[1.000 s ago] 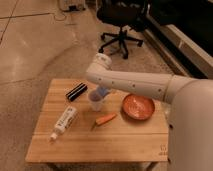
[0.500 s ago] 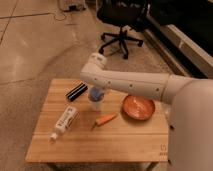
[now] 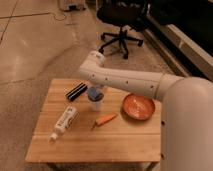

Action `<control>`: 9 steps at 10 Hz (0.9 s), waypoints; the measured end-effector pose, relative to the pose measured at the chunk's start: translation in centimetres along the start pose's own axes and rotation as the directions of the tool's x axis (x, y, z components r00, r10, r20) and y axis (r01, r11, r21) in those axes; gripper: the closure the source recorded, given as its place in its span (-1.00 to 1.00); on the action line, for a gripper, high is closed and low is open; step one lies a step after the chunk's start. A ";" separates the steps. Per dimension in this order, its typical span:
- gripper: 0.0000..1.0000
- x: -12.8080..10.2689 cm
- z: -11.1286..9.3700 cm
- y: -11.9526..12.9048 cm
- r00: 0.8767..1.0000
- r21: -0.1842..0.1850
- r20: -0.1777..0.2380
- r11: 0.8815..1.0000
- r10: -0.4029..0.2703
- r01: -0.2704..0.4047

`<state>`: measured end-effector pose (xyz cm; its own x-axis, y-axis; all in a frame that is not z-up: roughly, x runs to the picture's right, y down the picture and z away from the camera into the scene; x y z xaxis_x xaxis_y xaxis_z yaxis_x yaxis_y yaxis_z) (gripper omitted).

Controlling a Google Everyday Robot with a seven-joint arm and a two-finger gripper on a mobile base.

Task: Place the white sponge in the ceramic cup

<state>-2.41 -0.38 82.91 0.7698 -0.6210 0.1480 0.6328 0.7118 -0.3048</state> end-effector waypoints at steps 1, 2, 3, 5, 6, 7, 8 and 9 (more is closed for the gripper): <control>-0.13 -0.2 0.0 0.0 1.000 -0.005 0.015 1.000 -0.009 0.009; -0.29 -0.5 -0.1 0.0 1.000 -0.006 0.025 1.000 -0.014 0.014; -0.45 -0.7 -0.2 0.1 0.999 -0.010 0.035 1.000 -0.019 0.020; -0.60 -1.4 -0.3 0.5 0.998 -0.017 0.064 0.999 -0.028 0.029; -0.60 -1.7 -0.4 0.7 0.997 -0.017 0.074 0.999 -0.030 0.032; -0.60 -1.8 -0.5 0.7 0.996 -0.017 0.078 0.999 -0.031 0.032; -0.60 -2.1 -0.5 0.9 0.996 -0.016 0.088 0.999 -0.033 0.035; -0.60 -2.3 -0.5 0.8 0.995 -0.014 0.092 0.999 -0.035 0.036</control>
<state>-3.68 1.46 81.81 0.7516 -0.6125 0.2449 0.6592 0.6842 -0.3119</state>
